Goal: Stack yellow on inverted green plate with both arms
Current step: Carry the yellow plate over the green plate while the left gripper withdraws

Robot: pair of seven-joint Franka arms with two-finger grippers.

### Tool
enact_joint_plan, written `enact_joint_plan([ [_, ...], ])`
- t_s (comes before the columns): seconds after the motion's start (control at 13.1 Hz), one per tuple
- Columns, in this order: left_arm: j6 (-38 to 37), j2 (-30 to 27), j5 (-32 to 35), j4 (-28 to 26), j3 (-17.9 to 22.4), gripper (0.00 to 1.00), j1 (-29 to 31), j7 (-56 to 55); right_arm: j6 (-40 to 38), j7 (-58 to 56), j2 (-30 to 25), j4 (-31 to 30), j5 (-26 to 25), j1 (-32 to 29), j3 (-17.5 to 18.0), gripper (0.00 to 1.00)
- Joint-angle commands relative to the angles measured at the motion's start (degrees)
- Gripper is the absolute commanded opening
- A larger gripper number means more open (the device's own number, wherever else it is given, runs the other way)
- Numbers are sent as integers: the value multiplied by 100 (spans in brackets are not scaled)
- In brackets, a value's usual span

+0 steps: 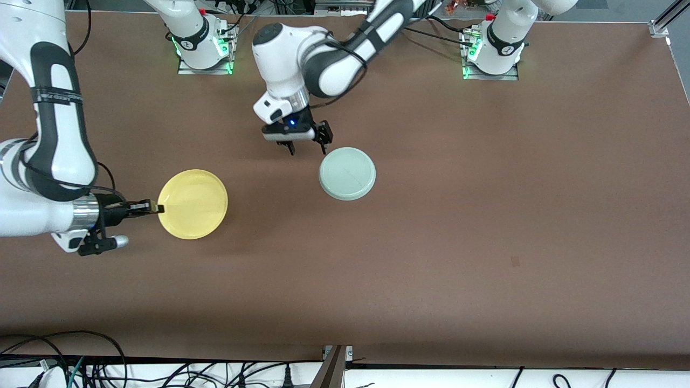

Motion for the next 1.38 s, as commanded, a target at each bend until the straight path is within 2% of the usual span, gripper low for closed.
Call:
enact_joint_plan([
  [0.0,-29,-384,-772,-18,-99,100,611,701,118,655,-97,-149,-35,540,-5,0],
  [0.15,-55,-665,-1109,-131,-91,100,1006,748,626,1016,-176,-534,-26,875,-5,0],
  [0.31,-510,-876,-1118,-141,-99,100,1437,783,1258,1166,-342,-1061,-8,1174,3,0],
  [0.38,-660,-1008,-1118,-150,-108,100,1674,801,1636,1315,-430,-1333,1,1271,143,0],
  [0.54,-1082,-1219,-1136,-141,-108,100,1991,1071,2375,2006,-536,-1782,1,1280,721,0],
  [0.69,-1503,-1430,-1232,-141,-99,100,2351,1738,2921,2921,-537,-1968,-8,1298,1302,0],
  [0.77,-1723,-1553,-1250,-141,-108,100,2605,2202,3027,3143,-528,-1978,-8,1394,1435,0],
  [0.92,-1883,-1703,-1398,-141,-108,100,3202,3344,3203,3573,-537,-2065,-17,1902,1445,0],
  [1.07,-2277,-1826,-1880,-132,-108,100,3826,4321,3633,4092,-641,-2336,-26,2447,1454,0],
  [1.3,-3067,-2247,-1962,-193,-82,100,4110,5052,4257,4226,-800,-2925,-34,2642,1480,0],
])
